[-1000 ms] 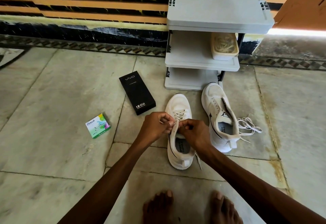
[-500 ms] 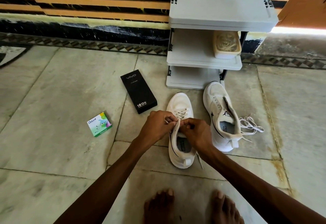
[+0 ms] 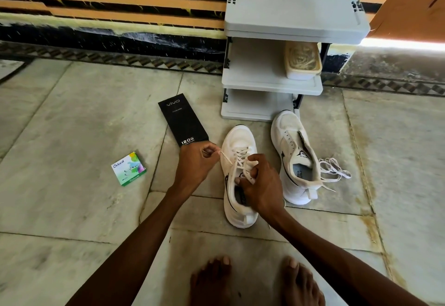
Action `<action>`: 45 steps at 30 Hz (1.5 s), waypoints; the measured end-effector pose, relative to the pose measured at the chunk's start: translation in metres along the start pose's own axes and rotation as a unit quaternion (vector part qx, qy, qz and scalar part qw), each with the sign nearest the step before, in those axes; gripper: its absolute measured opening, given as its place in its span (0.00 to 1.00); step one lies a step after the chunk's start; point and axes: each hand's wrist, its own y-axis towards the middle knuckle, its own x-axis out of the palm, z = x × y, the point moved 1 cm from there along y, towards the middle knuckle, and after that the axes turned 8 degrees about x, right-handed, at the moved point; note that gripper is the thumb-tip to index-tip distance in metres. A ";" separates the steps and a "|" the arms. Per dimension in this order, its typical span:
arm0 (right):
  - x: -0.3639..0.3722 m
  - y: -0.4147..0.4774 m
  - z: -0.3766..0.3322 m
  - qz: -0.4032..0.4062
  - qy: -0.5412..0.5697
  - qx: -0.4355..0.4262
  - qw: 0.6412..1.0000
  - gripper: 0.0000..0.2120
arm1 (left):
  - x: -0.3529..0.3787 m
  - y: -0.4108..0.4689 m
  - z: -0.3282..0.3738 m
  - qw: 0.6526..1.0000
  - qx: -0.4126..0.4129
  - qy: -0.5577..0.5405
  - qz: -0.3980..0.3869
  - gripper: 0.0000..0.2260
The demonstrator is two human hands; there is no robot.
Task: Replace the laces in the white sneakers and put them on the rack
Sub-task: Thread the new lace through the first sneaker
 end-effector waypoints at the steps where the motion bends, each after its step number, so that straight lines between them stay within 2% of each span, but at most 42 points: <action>1: 0.001 0.000 0.001 0.006 0.002 0.001 1.000 0.24 | -0.004 0.004 -0.003 1.000 -0.001 0.005 0.021 0.04; 4: 0.002 -0.001 0.002 0.015 0.007 0.000 1.000 0.24 | -0.015 0.014 -0.013 0.993 -0.069 -0.044 0.081 0.03; 6: 0.002 -0.001 0.002 0.016 0.010 -0.001 1.000 0.24 | -0.015 0.014 -0.014 0.966 -0.176 -0.173 0.083 0.03; 7: 0.001 -0.001 0.002 0.016 0.010 0.001 1.000 0.24 | -0.013 0.011 -0.010 0.931 -0.232 -0.274 0.071 0.03; 8: 0.001 -0.001 0.002 0.015 0.009 0.004 1.000 0.25 | -0.011 0.008 -0.004 0.877 -0.279 -0.388 0.058 0.03; 9: 0.001 -0.001 0.002 0.013 0.009 0.008 1.000 0.25 | -0.010 0.005 0.004 0.809 -0.310 -0.497 0.051 0.03; 10: 0.001 -0.001 0.002 0.012 0.009 0.011 1.000 0.25 | -0.008 0.003 0.010 0.746 -0.326 -0.579 0.049 0.04; 11: 0.000 -0.001 0.001 0.010 0.008 0.013 1.000 0.26 | -0.006 0.001 0.014 0.710 -0.332 -0.620 0.047 0.04; 12: 0.001 -0.001 0.001 0.009 0.005 0.015 1.000 0.27 | -0.003 0.000 0.017 0.715 -0.330 -0.615 0.033 0.04; 13: 0.001 -0.001 0.000 0.010 0.003 0.018 1.000 0.30 | 0.000 -0.001 0.020 0.763 -0.322 -0.560 0.006 0.04; 14: 0.001 -0.002 0.000 0.016 0.006 0.022 1.000 0.32 | 0.002 -0.002 0.022 0.840 -0.299 -0.451 -0.034 0.04; 15: 0.001 -0.003 -0.001 0.026 0.014 0.028 0.999 0.35 | 0.003 -0.004 0.022 0.917 -0.261 -0.290 -0.084 0.05; 16: 0.000 -0.003 0.000 0.037 0.022 0.033 0.999 0.37 | 0.005 -0.006 0.019 0.962 -0.211 -0.108 -0.136 0.08; 17: 0.000 -0.003 0.001 0.044 0.026 0.038 0.998 0.39 | 0.006 -0.009 0.017 0.970 -0.159 0.057 -0.175 0.11; 18: 0.000 -0.003 0.001 0.048 0.025 0.044 0.998 0.40 | 0.005 -0.012 0.016 0.959 -0.126 0.169 -0.191 0.13; 19: 0.000 -0.002 0.002 0.049 0.021 0.048 0.997 0.42 | 0.003 -0.015 0.016 0.952 -0.109 0.214 -0.190 0.13; 21: 0.001 -0.001 0.003 0.053 0.017 0.051 0.997 0.43 | -0.001 -0.017 0.013 0.953 -0.109 0.192 -0.208 0.09; 24: 0.002 0.000 0.003 0.052 0.007 0.048 0.997 0.43 | -0.003 -0.020 0.011 0.955 -0.076 0.148 -0.245 0.12; 29: 0.001 0.001 0.003 0.047 0.006 0.049 0.998 0.43 | 0.009 -0.020 0.016 0.979 -0.049 0.069 -0.188 0.12; 31: 0.001 0.001 0.004 0.045 0.009 0.049 0.998 0.44 | 0.013 -0.018 0.017 0.972 -0.040 0.093 -0.210 0.08; 34: 0.002 0.001 0.004 0.043 0.007 0.050 0.998 0.45 | 0.016 -0.018 0.017 0.955 -0.063 0.129 -0.261 0.13; 35: 0.002 0.002 0.004 0.044 0.007 0.051 0.998 0.45 | 0.017 -0.019 0.018 0.953 -0.083 0.109 -0.272 0.15; 37: 0.003 0.002 0.005 0.048 0.008 0.048 0.998 0.45 | 0.014 -0.022 0.021 0.946 -0.159 -0.006 -0.282 0.17; 40: 0.004 0.003 0.006 0.053 0.013 0.044 0.998 0.45 | 0.008 -0.020 0.030 0.918 -0.239 -0.229 -0.217 0.14; 42: 0.004 0.003 0.006 0.054 0.011 0.047 0.997 0.46 | 0.006 -0.016 0.037 0.920 -0.228 -0.279 -0.155 0.12; 45: 0.003 0.003 0.006 0.053 0.012 0.049 0.997 0.48 | 0.009 -0.015 0.044 0.929 -0.203 -0.290 -0.107 0.10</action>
